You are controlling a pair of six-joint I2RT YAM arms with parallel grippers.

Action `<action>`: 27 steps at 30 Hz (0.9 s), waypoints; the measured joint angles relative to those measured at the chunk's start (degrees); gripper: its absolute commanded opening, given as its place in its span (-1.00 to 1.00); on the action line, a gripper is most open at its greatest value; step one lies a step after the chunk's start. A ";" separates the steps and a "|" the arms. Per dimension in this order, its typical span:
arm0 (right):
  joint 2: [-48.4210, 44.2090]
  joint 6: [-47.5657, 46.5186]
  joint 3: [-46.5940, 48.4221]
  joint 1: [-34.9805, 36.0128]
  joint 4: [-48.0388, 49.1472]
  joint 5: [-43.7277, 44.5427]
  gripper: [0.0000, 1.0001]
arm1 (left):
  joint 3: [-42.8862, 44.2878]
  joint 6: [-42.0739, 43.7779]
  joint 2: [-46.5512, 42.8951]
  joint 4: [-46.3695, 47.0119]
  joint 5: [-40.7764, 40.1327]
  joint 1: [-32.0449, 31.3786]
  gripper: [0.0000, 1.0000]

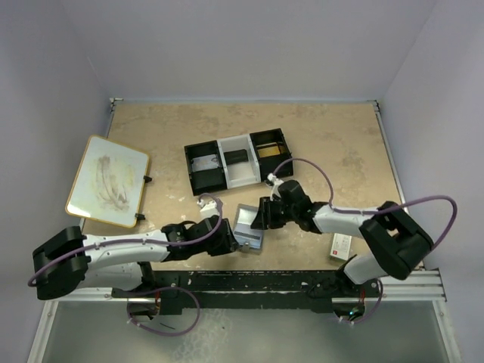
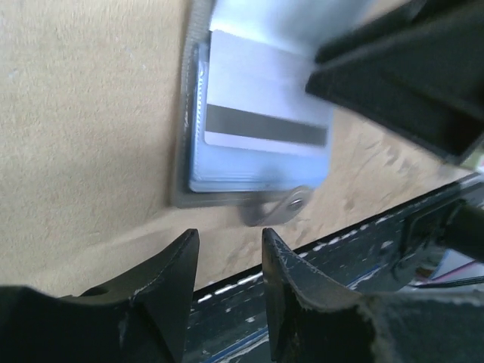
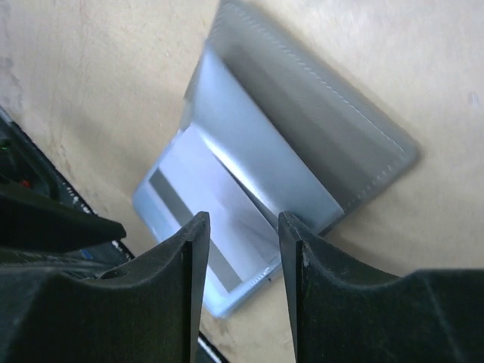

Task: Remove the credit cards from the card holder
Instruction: Remove the credit card from the card holder.

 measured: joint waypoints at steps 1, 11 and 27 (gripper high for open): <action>-1.97 2.05 -2.60 -0.11 1.70 0.48 -0.11 | -0.07 -1.03 -0.76 -0.02 -0.81 -0.04 -0.21; -9.86 14.36 -15.02 0.22 11.82 -3.17 -0.09 | -7.76 -13.40 -0.90 13.29 -2.69 -0.11 -0.20; -10.58 15.19 -9.64 0.59 3.08 -0.24 -0.12 | 7.76 -9.94 11.08 -2.58 -15.39 -0.11 -0.53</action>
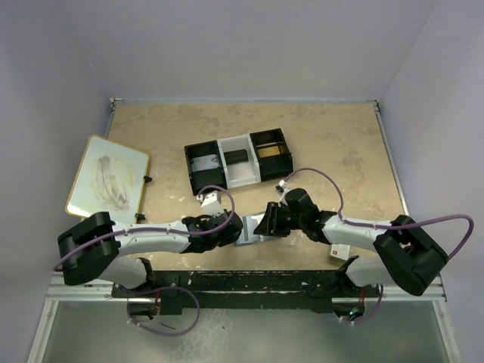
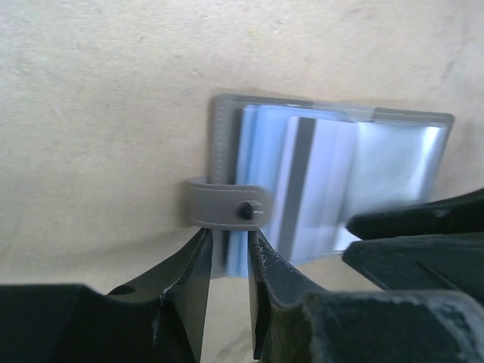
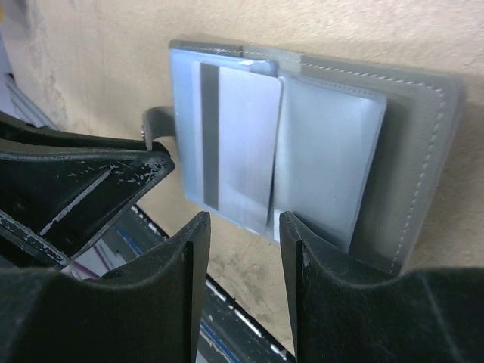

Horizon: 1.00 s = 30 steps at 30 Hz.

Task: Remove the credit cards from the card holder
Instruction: Remove the credit card from the card holder.

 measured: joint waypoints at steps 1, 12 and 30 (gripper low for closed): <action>0.11 0.15 0.00 0.00 -0.42 0.70 -0.12 | 0.22 0.33 0.46 -0.70 -0.44 0.00 -0.52; 5.68 4.94 -0.55 -0.04 6.56 2.27 -0.37 | 4.28 5.66 6.86 -2.71 -1.68 0.00 -0.47; 9.73 12.09 -5.11 -1.92 18.49 0.37 -0.67 | 4.15 6.78 -4.46 -6.38 -6.95 -0.66 -0.51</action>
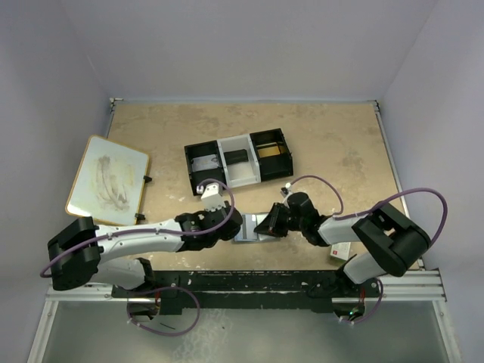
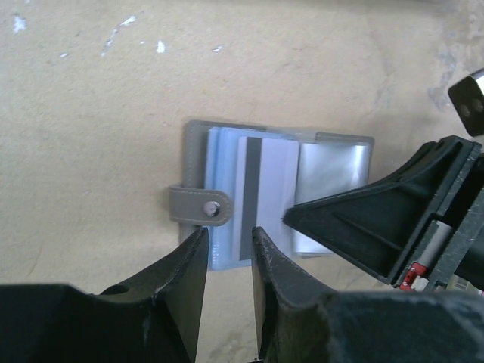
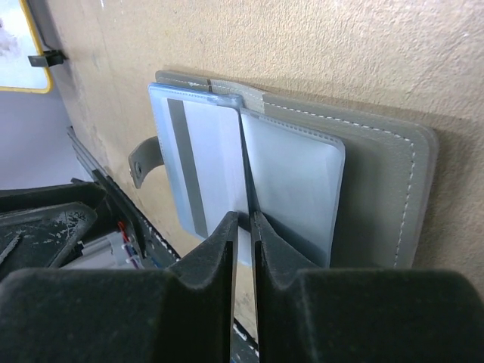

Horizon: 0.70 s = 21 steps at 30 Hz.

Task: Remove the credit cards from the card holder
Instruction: Remove the credit card from the card holder.

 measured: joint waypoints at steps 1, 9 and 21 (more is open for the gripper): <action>0.00 0.04 -0.09 0.00 0.17 0.00 -0.67 | 0.09 0.68 0.13 0.94 0.11 0.00 -0.54; -0.02 0.28 -0.46 -0.39 0.92 -0.13 -0.64 | 4.63 7.37 10.14 9.27 5.49 0.02 -0.77; -0.76 0.24 -0.79 -0.76 0.52 -0.39 -0.59 | 3.23 5.97 14.88 9.79 5.66 0.90 -0.89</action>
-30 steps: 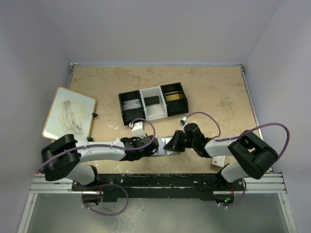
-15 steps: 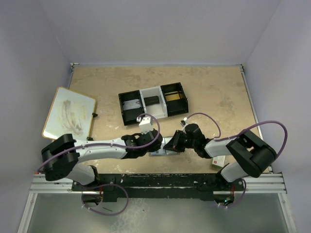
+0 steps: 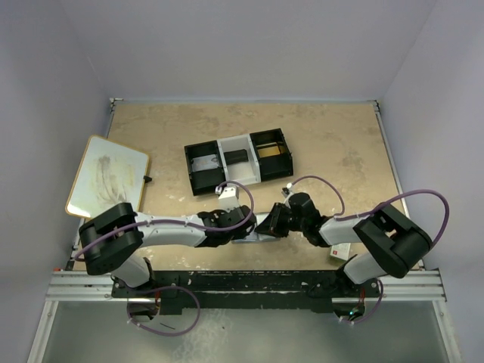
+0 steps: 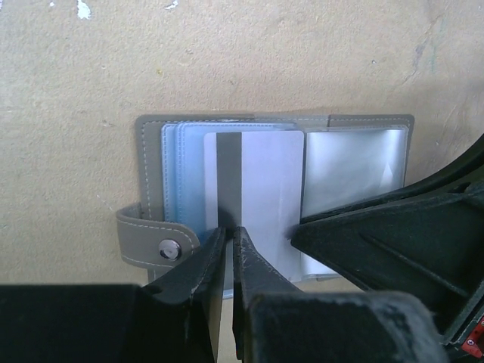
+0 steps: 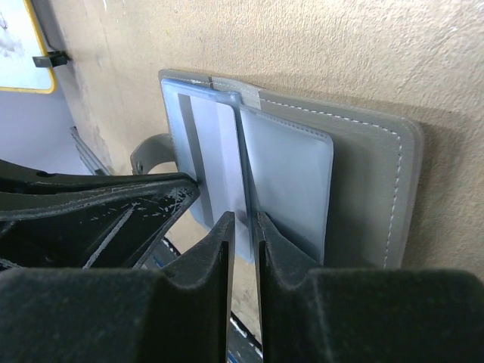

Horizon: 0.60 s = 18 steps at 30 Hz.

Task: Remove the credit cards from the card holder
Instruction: Remove the credit card from the card holder.

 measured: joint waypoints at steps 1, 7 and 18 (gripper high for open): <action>0.00 0.00 0.00 0.00 0.00 0.00 -0.58 | -0.11 -0.13 -0.22 -0.13 -0.17 0.00 -0.89; -0.26 0.02 0.00 -0.04 -0.09 0.00 -0.50 | -0.13 -0.96 -0.48 -1.86 -1.62 0.00 -0.89; 2.14 0.26 0.00 -0.33 3.54 -2.05 -0.74 | -0.09 -1.22 0.96 0.11 -1.44 -0.07 -0.96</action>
